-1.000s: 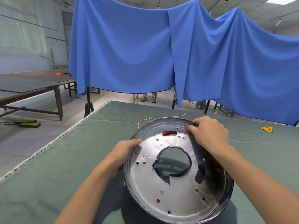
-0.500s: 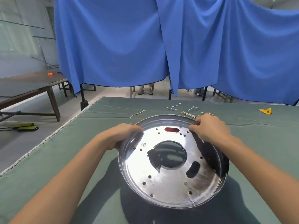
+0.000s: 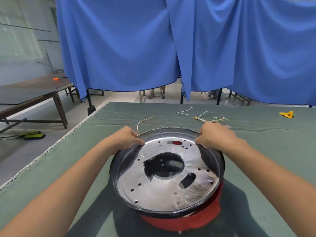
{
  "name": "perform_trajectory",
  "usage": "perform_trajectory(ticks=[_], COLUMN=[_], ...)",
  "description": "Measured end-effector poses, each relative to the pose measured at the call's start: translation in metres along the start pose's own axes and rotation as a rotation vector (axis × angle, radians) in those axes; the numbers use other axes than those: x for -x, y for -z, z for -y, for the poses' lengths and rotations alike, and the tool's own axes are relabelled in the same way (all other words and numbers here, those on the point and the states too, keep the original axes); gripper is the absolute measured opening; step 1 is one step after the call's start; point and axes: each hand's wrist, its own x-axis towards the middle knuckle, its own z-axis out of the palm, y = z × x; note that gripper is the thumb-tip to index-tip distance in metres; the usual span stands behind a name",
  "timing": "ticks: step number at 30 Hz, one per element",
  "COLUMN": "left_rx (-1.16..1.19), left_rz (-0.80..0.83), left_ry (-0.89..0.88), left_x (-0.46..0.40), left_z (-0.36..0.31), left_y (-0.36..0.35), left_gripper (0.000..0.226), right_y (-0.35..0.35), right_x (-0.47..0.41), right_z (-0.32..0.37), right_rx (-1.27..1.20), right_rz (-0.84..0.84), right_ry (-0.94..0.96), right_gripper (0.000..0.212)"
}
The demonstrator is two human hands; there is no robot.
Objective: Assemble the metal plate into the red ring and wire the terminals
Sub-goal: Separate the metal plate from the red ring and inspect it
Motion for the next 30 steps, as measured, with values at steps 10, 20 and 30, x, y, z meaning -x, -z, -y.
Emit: perform_trajectory(ticks=[10,20,30], left_rx=[0.020,0.277,-0.189], left_rz=[-0.033,-0.172,-0.171], left_ry=[0.041,-0.005,-0.010], left_x=[0.032,0.051,0.044], left_z=[0.015,0.037,0.018], left_y=[0.018,0.025,0.027], left_gripper=[0.022,0.015,0.030], right_y=[-0.012,-0.038,-0.041], right_x=[0.018,0.038,0.036], right_z=[0.019,0.031,0.018], right_rx=[-0.050,-0.053,-0.236], right_rz=[0.028,-0.013,-0.113], right_ry=[-0.002,-0.059,0.037], right_gripper=[0.025,0.029,0.024])
